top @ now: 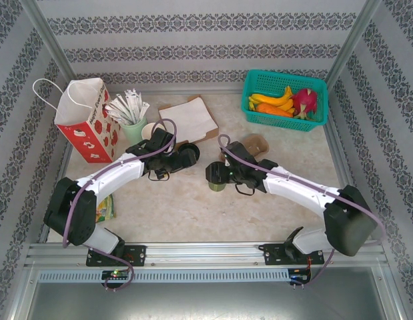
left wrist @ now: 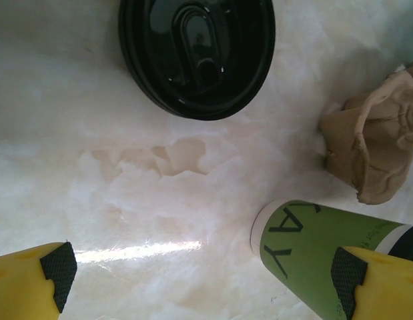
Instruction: Pack the takeout coffee
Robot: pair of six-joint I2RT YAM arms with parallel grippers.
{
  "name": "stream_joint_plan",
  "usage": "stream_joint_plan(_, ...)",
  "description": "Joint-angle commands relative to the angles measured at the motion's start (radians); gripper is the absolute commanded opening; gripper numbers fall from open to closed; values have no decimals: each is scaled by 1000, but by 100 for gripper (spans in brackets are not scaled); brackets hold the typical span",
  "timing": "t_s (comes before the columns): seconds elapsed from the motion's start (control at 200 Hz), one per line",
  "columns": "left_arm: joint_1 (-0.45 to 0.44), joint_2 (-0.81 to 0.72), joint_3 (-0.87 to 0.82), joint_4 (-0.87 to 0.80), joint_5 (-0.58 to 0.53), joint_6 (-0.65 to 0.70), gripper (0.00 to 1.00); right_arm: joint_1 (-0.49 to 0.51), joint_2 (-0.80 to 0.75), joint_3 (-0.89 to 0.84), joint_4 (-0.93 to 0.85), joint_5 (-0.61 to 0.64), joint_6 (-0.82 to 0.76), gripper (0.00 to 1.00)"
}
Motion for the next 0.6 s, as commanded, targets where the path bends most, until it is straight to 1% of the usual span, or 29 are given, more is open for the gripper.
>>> stream_joint_plan(0.0, 2, -37, -12, 59, 9, 31, 100, -36, -34, -76, -162, 8, 9, 71)
stream_joint_plan(0.17, 2, -37, -24, 138, 45, 41, 100, -131, -113, -131, -185, -3, 7, 71)
stream_joint_plan(0.325, 2, -22, -18, 197, 112, 67, 100, -278, -164, -164, -198, -20, -20, 71)
stream_joint_plan(0.48, -1, 9, 1, 213, 160, 93, 100, -448, -148, -151, -172, -33, -58, 70)
stream_joint_plan(0.595, -11, 45, 34, 206, 196, 130, 100, -558, -103, -91, -176, 11, -99, 70)
